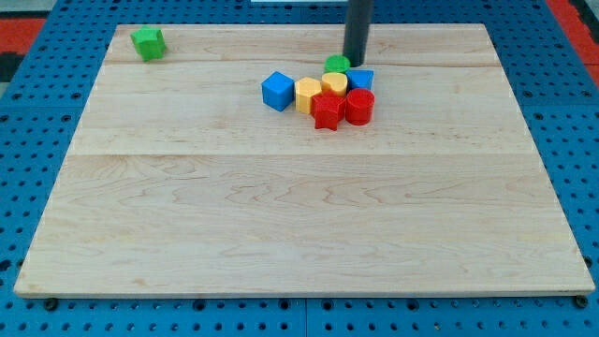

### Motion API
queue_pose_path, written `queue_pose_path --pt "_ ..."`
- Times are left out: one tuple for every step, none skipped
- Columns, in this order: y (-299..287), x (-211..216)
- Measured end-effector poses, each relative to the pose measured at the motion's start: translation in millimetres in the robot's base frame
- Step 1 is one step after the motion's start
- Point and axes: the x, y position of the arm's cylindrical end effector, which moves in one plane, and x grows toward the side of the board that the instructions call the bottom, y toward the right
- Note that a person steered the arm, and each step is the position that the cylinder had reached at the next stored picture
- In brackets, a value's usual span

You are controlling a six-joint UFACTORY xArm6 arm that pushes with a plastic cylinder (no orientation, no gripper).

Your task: Move the arm to the right of the green star

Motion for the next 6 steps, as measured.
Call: queue_pose_path --pt "-15.0 0.0" --pt "-16.9 0.0" --pt "-19.3 -5.1" --pt "-37.5 -43.3" --pt "-96.8 -64.0" --pt "-167.7 -63.0"
